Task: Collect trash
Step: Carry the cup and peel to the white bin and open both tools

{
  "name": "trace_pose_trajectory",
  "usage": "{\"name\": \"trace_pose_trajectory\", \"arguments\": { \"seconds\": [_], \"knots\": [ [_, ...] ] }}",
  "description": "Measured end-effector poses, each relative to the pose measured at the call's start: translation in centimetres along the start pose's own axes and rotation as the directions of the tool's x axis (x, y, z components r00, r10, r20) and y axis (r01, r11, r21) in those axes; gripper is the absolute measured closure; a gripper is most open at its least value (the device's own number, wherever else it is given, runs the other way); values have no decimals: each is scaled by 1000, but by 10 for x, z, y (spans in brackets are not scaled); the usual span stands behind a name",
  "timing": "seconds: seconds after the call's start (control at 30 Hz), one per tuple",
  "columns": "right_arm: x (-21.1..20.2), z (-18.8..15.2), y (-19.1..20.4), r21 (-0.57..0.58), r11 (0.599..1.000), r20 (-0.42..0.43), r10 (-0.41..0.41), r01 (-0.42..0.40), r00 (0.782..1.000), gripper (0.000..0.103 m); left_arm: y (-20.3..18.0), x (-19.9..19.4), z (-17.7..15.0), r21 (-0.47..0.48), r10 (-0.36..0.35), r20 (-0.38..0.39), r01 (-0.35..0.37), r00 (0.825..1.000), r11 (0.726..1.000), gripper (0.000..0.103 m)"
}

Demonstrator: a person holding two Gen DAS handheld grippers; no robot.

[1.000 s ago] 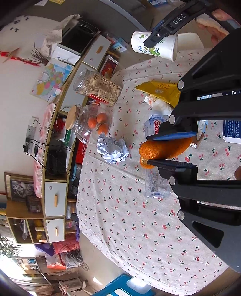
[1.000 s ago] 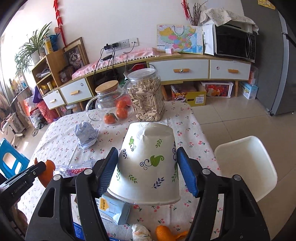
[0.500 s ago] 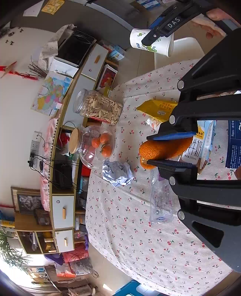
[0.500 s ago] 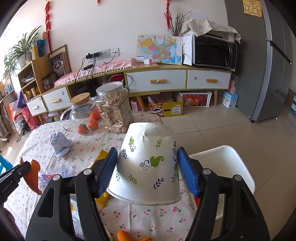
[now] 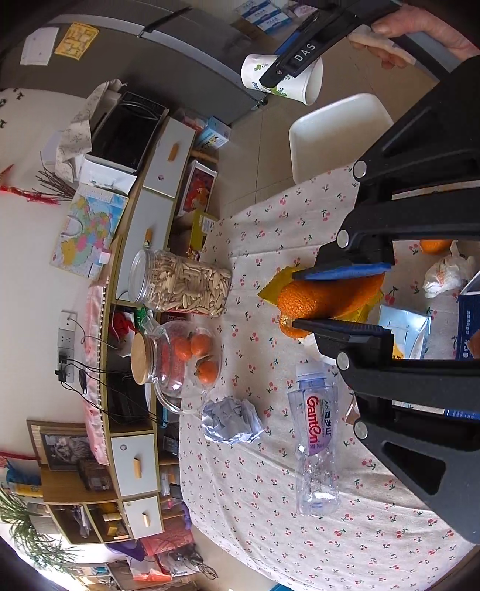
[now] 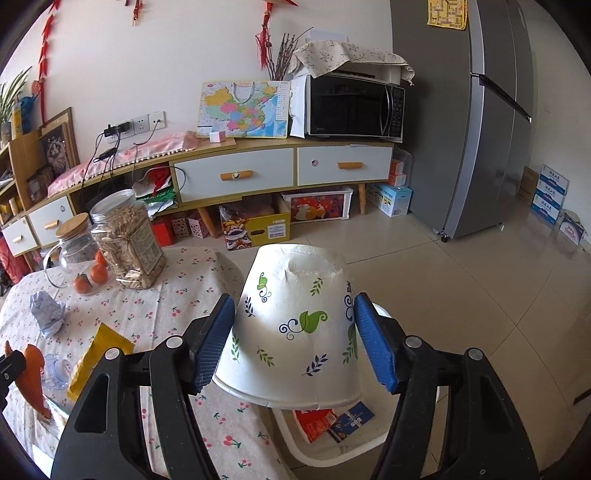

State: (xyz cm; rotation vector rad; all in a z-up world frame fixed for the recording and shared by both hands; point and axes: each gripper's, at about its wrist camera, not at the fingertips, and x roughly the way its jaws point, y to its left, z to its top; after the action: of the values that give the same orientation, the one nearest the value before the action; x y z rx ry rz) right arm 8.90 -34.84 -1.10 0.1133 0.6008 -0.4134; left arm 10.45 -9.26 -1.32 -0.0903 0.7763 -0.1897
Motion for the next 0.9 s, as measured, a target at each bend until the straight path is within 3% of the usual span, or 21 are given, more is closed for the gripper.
{"name": "trace_pose_trajectory", "arguments": {
  "seconds": [0.17, 0.3, 0.6, 0.9],
  "knots": [
    [11, 2, -36, 44, 997, -32, -57, 58, 998, 38, -42, 11, -1, 47, -43, -22, 44, 999, 998, 83],
    [14, 5, -61, 96, 992, -56, -77, 82, 995, 19, -79, 19, 0, 91, -83, -43, 87, 996, 992, 83],
    [5, 14, -120, 212, 961, -48, -174, 180, 984, 8, -161, 30, 11, 182, -166, -56, 173, 985, 968, 83],
    [-2, 19, -170, 257, 914, -40, -314, 314, 948, 7, -233, 36, 13, 242, -246, -66, 254, 967, 936, 81]
  ]
}}
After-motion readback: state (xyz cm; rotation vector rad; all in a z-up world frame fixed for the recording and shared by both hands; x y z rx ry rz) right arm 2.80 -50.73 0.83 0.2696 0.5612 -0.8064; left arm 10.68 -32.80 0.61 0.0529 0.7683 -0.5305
